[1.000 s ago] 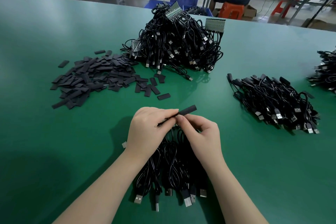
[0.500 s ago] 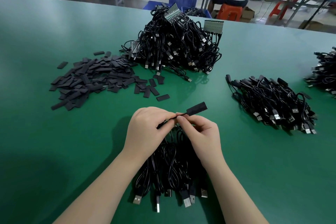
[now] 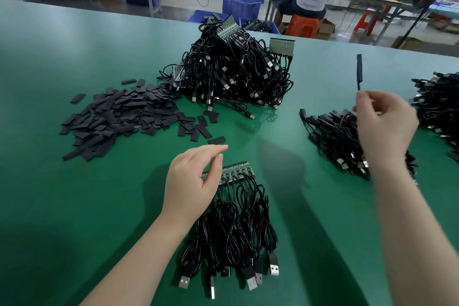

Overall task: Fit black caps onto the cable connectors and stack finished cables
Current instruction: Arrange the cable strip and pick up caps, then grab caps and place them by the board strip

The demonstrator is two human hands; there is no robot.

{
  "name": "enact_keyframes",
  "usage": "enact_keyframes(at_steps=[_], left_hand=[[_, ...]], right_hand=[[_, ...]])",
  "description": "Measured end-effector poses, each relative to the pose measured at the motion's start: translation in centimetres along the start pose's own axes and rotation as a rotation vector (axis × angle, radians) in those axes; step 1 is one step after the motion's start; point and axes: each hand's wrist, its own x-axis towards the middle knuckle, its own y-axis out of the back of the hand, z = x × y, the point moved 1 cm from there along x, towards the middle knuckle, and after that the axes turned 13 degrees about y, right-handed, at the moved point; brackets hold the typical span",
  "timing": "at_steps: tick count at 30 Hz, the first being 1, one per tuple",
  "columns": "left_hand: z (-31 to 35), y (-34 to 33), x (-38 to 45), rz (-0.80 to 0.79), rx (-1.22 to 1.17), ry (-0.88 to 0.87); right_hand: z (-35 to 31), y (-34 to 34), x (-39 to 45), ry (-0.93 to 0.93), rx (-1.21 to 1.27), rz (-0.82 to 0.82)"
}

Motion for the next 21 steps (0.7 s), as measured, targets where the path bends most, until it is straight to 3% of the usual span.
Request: enact_keyframes(at_steps=[3,6,8,11,15,17,19,21], left_hand=[[0.3,-0.1,-0.2,-0.024,0.009,-0.007],[0.2,-0.1,-0.2,-0.034,0.022,-0.001],[0.1,-0.1,-0.1,-0.033,0.027,0.016],[-0.2,-0.1,0.1,-0.029,0.023,0.07],[-1.1,-0.4,0.3,-0.082,0.043,0.158],[-1.4,-0.6,0.4,-0.145,0.093,0.202],[-1.7,-0.9,0.3,-0.192,0.137,0.218],[-2.0,-1.0,0.2,-0.221,0.166,0.225]], right_hand=[[4.3,0.0,3.9,-0.003,-0.43,-0.18],[7.9,-1.5,4.0,-0.121,-0.767,-0.688],[9.2,-2.0,3.1,-0.145,-0.86,-0.88],[9.3,-2.6,2.3,-0.092,-0.867,-0.815],[4.7,-4.0,-0.2,0.19,-0.807,-0.562],[1.2,-5.4,-2.5,0.209,-0.574,-0.713],[-1.6,-7.1,-5.5,0.092,-0.337,-1.017],[-3.3,-8.5,-8.2,0.103,-0.273,-1.185]])
